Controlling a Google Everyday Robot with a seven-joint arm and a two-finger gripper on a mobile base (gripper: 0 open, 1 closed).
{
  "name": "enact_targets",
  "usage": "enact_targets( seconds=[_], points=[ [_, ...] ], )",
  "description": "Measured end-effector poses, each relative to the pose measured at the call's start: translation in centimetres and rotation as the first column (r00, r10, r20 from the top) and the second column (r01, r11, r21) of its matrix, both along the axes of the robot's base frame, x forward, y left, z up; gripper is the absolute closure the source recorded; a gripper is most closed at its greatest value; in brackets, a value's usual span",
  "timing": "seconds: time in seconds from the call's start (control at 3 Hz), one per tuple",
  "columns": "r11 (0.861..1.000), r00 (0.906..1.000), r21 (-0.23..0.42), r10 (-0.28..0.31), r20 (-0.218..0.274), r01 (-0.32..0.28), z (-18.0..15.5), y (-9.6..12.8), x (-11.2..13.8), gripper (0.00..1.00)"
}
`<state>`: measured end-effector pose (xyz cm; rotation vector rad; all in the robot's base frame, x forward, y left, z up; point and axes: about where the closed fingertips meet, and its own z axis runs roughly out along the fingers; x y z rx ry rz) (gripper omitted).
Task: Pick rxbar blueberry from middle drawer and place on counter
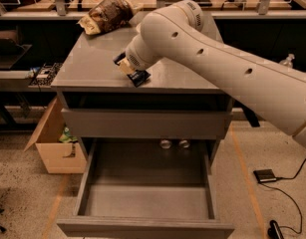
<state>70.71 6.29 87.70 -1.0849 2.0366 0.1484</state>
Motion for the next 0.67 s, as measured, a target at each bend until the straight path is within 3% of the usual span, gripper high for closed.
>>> enact_targets(
  seconds=[0.67],
  points=[
    [1.000, 1.0000, -0.001, 0.004, -0.003, -0.004, -0.23, 0.24, -0.03, 0.35]
  ],
)
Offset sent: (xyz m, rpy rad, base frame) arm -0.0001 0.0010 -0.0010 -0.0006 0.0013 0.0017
